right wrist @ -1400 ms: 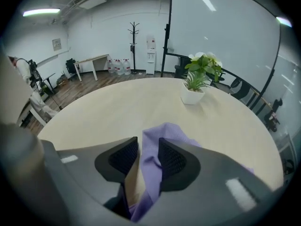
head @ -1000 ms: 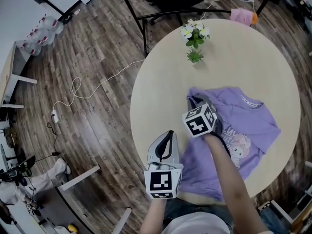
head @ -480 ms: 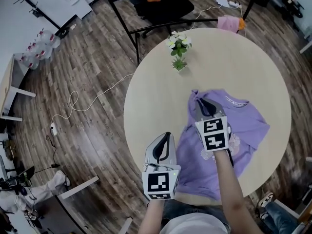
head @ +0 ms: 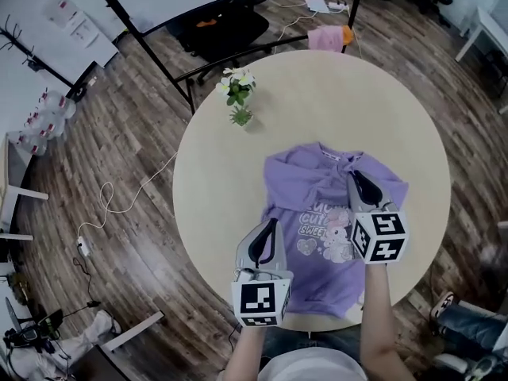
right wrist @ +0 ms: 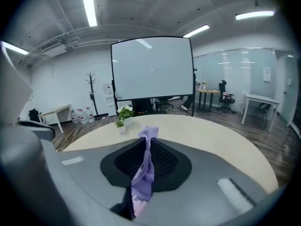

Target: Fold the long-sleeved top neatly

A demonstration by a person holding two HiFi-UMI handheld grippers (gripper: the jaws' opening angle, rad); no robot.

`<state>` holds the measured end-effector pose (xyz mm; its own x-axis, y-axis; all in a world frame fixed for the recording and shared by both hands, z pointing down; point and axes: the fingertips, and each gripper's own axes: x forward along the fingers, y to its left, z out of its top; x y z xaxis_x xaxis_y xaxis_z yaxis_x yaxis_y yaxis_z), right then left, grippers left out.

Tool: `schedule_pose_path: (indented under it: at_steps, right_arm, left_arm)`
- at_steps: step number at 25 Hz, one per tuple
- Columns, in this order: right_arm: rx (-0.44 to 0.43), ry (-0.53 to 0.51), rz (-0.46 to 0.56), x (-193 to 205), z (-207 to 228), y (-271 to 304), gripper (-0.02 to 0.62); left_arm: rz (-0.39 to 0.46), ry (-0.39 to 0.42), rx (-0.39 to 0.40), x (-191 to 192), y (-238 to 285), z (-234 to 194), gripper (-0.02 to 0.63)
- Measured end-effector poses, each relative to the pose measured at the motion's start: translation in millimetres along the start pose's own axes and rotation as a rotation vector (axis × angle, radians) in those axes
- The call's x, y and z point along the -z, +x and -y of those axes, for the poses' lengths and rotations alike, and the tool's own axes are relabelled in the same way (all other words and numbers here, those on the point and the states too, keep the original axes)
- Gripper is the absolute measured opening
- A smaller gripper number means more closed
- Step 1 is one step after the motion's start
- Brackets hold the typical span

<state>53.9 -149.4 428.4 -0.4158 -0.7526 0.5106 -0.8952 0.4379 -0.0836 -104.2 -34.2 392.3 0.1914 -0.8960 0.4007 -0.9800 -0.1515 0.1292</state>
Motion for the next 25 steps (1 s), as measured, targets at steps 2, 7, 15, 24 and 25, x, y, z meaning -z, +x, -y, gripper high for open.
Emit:
schedule_pose_path:
  at_steps: [2,7,15,24,25]
  right_arm:
    - [0.031,0.038,-0.005,12.0,21.2,-12.6,0.063]
    - [0.074,0.105,-0.052,57.7,58.0,-31.3,0.066]
    - [0.129,0.118,-0.227,135.3,89.8,-55.4,0.079]
    - [0.019,0.079,-0.226,135.2,101.2,-49.4,0.198]
    - [-0.012,0.063,-0.237,134.0,100.9,-41.5,0.218]
  left_arm:
    - [0.003,0.019,0.023,-2.3,4.6,14.1,0.0]
    - [-0.018,0.037,0.071,3.7,12.4,45.7,0.0]
    - [-0.048,0.067,0.114,16.6,15.9,78.7,0.0]
    - [-0.057,0.075,0.119,19.8,14.2,97.8,0.0]
    - [-0.057,0.077,0.115,20.2,13.6,98.3,0.0]
